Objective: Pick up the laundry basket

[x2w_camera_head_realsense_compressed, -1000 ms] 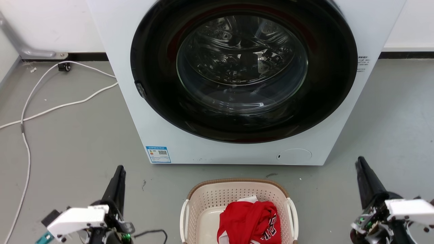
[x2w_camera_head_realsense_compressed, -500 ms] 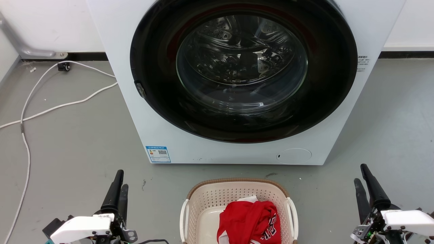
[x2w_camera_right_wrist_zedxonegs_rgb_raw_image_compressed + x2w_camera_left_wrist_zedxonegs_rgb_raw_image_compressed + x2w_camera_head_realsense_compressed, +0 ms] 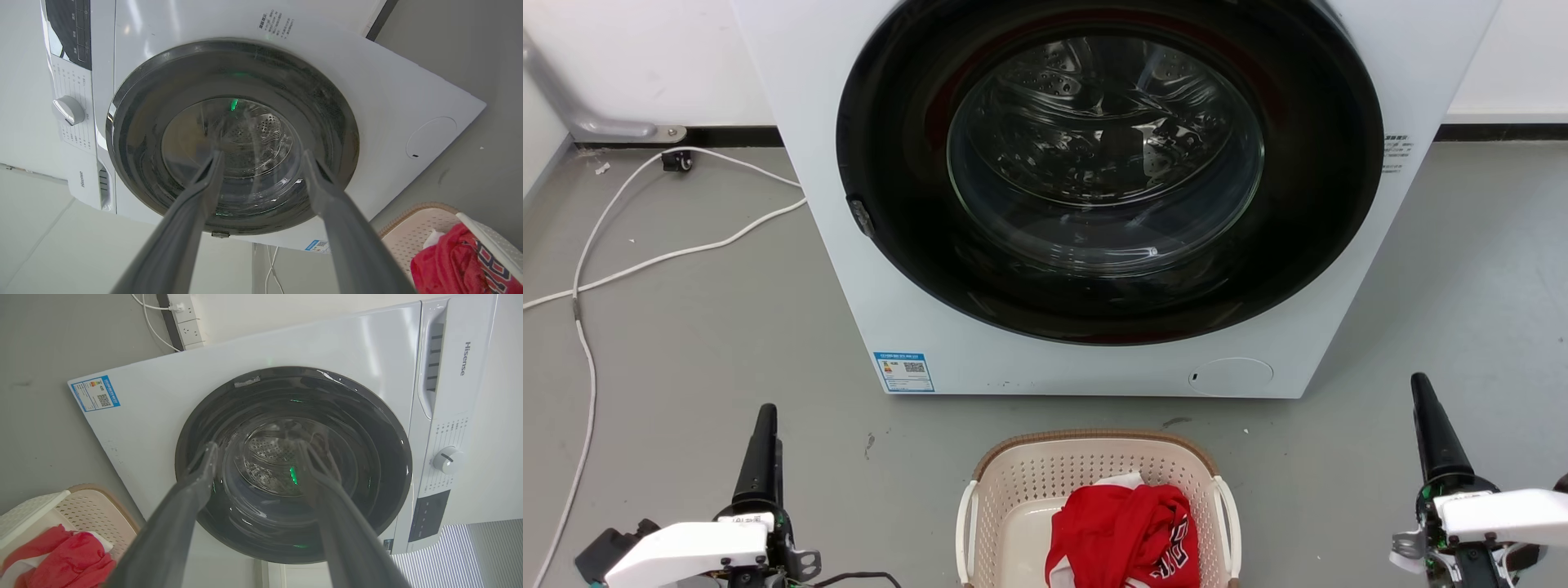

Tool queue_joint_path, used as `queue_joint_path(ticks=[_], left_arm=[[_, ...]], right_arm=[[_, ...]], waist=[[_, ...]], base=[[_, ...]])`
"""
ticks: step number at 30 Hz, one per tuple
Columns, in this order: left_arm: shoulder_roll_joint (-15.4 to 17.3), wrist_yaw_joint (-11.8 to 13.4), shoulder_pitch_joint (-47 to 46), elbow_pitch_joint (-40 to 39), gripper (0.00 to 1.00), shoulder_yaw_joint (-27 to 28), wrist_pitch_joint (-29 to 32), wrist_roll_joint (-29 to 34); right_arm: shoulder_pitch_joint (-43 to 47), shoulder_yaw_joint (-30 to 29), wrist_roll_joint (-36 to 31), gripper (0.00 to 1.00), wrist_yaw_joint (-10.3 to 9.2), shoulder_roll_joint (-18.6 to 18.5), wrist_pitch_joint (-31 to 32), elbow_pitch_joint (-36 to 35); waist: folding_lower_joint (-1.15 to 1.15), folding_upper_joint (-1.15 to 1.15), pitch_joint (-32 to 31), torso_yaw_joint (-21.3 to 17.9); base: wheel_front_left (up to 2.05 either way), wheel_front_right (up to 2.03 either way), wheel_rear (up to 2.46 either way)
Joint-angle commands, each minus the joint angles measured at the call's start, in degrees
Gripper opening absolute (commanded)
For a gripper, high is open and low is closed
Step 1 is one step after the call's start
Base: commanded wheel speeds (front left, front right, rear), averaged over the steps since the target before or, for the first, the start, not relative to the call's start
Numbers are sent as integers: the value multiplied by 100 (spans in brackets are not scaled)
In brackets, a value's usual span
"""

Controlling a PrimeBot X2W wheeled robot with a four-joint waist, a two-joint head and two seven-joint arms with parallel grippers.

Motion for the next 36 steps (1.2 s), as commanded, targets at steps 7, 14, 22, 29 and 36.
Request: queue_joint_path(ticks=[7, 14, 22, 29, 36], left_arm=[[25, -9, -2, -365, 100, 43, -201, 873], [26, 217, 44, -948, 100, -230, -341, 2029], [28, 689, 68, -1466, 100, -828, -494, 3493], [70, 1158, 41, -1643, 100, -1330, -616, 4651], [319, 1594, -22, -1690, 100, -1817, -729, 5151]], right_arm=[[-67, 2, -1336, 100, 9, -16, -207, -557], [-37, 261, -2699, 100, 10, -18, -351, -1004], [52, 459, -3766, 100, 10, -20, -505, -1315], [73, 589, -4518, 100, 11, -22, -626, -1493], [159, 588, -5118, 100, 11, -23, -743, -1517]], waist=[[0, 0, 1, 7], [0, 0, 19, 4], [0, 0, 35, 2], [0, 0, 57, -9], [0, 0, 83, -22]], base=[[0, 0, 0], [0, 0, 0], [0, 0, 0], [0, 0, 0], [0, 0, 0]])
